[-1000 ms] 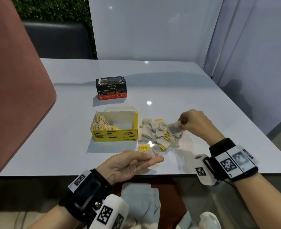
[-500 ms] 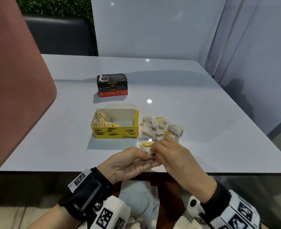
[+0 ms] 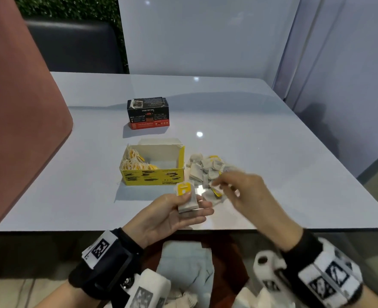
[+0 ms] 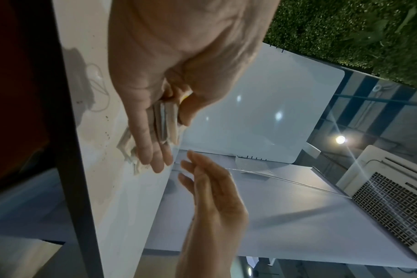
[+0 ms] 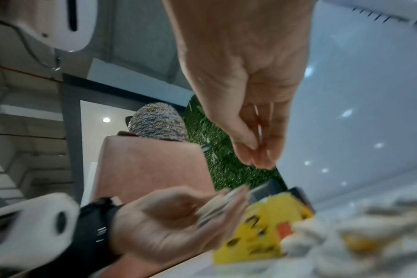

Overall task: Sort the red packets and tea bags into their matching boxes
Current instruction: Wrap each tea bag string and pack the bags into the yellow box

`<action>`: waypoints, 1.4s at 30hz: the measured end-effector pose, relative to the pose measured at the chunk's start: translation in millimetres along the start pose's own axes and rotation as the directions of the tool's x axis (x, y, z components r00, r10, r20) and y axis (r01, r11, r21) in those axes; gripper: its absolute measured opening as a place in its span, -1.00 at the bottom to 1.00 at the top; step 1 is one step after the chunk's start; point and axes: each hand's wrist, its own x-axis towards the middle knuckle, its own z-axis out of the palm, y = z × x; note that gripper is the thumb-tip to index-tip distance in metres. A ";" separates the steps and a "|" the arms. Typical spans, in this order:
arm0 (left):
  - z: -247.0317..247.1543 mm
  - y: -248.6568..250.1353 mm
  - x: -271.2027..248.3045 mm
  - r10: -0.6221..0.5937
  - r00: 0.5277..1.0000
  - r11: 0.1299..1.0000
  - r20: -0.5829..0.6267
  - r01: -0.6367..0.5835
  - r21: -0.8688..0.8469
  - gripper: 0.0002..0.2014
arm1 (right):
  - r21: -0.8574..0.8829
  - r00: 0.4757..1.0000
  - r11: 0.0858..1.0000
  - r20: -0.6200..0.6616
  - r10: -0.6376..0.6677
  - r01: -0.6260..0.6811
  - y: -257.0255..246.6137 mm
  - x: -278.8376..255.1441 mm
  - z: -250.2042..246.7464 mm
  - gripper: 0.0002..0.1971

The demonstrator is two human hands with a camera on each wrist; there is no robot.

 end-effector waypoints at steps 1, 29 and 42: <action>-2.2 0.5 -0.1 0.002 1.000 1.000 -0.009 -0.002 0.012 -0.77 | -0.106 0.996 0.993 0.067 0.062 -0.055 9.1 11.5 -6.2 -0.84; 4.5 2.2 26.1 -0.143 0.986 0.973 0.080 0.155 -0.170 -0.35 | -0.291 0.996 0.954 0.019 0.083 -0.074 -15.6 31.2 -27.4 -0.93; 3.0 -7.4 30.5 -0.007 0.997 0.989 0.081 0.019 -0.145 -0.69 | -0.526 0.976 0.822 0.114 -0.185 0.217 -28.7 -12.5 34.5 -0.75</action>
